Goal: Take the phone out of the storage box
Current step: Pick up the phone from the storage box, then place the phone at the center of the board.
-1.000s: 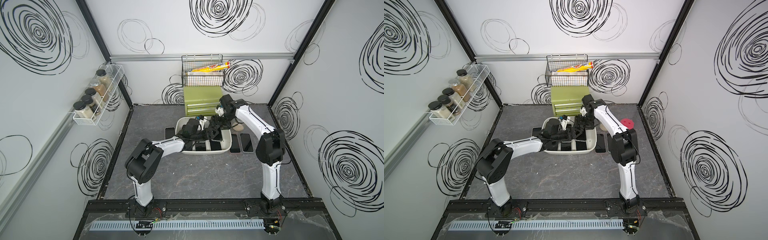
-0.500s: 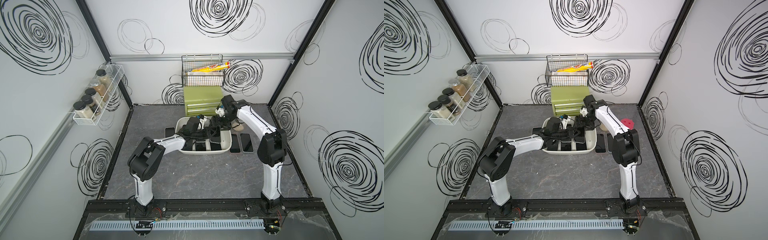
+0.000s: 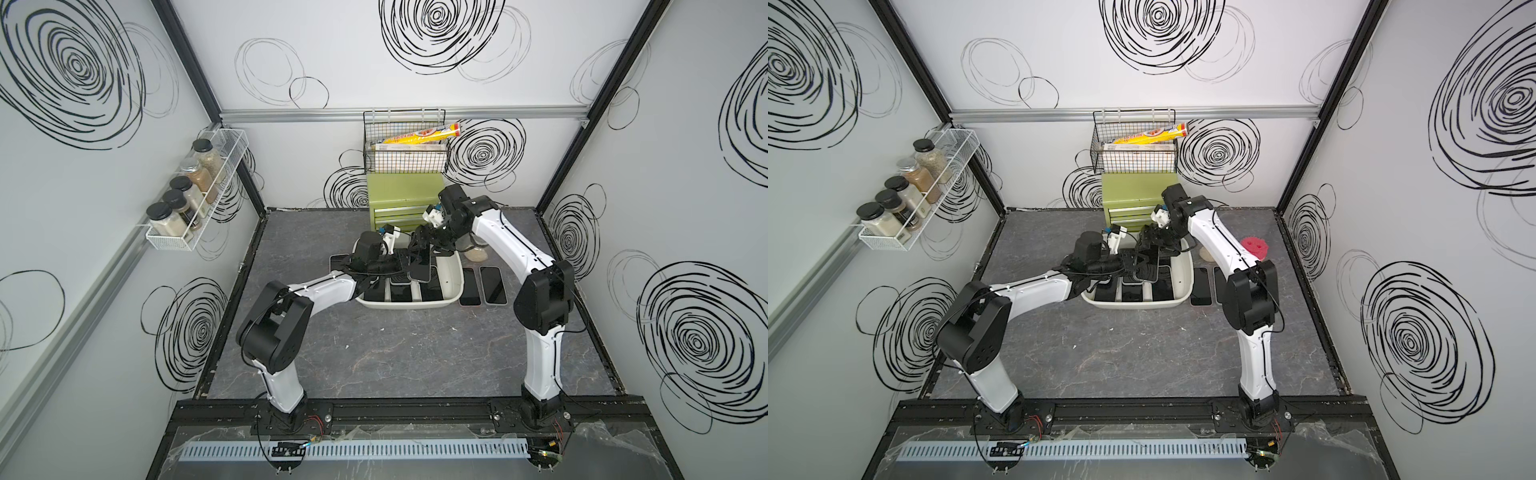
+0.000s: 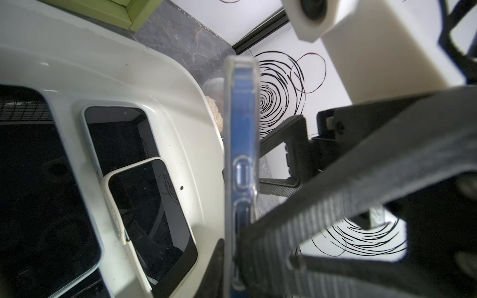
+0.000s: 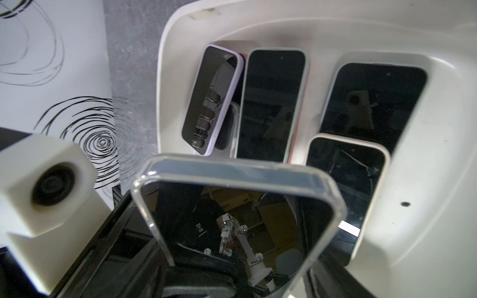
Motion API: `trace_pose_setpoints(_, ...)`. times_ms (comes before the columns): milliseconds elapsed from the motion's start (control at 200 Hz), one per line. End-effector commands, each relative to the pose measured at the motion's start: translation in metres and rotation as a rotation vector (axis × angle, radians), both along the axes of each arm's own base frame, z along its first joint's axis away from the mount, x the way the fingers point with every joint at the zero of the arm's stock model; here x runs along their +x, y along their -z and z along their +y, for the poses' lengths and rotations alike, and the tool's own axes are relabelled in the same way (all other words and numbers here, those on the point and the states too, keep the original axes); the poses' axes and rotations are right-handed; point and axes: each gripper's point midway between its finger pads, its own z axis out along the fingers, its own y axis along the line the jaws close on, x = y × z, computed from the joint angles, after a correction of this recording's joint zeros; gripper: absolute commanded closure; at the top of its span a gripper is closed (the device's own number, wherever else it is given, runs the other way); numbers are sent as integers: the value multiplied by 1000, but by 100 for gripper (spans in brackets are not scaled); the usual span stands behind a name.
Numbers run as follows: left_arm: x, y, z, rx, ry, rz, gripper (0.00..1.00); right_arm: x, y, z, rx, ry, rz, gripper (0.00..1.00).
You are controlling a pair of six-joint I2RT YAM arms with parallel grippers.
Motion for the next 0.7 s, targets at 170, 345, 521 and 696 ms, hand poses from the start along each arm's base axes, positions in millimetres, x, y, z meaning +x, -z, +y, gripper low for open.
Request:
trace_pose_setpoints(170, -14, -59, 40, -117, 7, -126, 99, 46, -35, -21, 93, 102, -100, 15)
trace_pose_setpoints(345, -21, -60, 58, -96, 1, -128, 100, 55, -51, -18, 168, 99, -124, 12)
trace_pose_setpoints(521, -17, -56, 126, -21, -144, -122, 100, 52, -50, -29, 136, 107, -125, 10)
trace_pose_setpoints(696, -1, -29, 233, 273, -388, -104, 100, 36, -37, -36, 105, 78, -96, 10)
